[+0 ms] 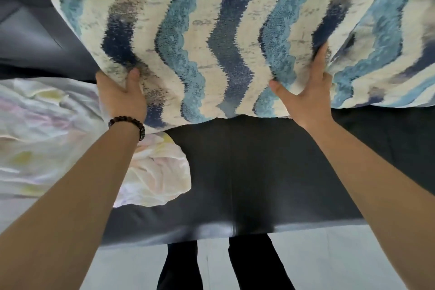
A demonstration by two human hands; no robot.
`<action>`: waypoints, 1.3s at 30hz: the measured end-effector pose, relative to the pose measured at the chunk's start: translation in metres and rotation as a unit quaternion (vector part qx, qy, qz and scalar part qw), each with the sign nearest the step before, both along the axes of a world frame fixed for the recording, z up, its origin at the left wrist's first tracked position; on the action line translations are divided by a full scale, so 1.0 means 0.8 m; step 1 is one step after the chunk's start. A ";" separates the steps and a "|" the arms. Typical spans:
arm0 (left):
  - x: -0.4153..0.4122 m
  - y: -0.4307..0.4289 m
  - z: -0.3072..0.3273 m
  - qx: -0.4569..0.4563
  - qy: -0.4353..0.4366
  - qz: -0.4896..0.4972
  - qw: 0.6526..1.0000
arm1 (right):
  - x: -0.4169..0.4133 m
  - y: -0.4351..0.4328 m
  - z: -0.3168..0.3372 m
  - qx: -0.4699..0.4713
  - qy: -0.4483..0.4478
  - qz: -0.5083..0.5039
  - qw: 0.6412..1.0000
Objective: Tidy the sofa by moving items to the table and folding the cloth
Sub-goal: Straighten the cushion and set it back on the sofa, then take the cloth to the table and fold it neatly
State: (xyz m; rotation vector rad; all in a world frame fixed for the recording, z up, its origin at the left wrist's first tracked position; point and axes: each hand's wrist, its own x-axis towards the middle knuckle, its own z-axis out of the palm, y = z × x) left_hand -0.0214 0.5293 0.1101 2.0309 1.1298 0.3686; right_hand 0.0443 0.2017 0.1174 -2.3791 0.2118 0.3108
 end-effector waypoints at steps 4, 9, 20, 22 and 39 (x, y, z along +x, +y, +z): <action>-0.021 0.027 -0.003 0.013 0.008 0.027 1.000 | 0.004 0.022 0.004 -0.040 0.032 0.083 0.995; -0.052 0.032 -0.001 -0.034 0.004 -0.142 0.989 | -0.022 0.069 0.018 -0.153 -0.109 0.103 0.977; -0.037 0.066 -0.036 -0.220 0.081 -0.052 0.971 | -0.071 0.094 -0.023 -0.328 -0.111 0.368 0.863; -0.050 0.046 -0.020 -0.208 0.019 -0.097 0.973 | -0.075 0.087 -0.025 -0.332 -0.095 0.329 0.879; -0.128 0.071 -0.004 -0.048 0.080 -0.294 0.951 | -0.120 0.159 -0.009 -0.253 -0.008 0.264 0.931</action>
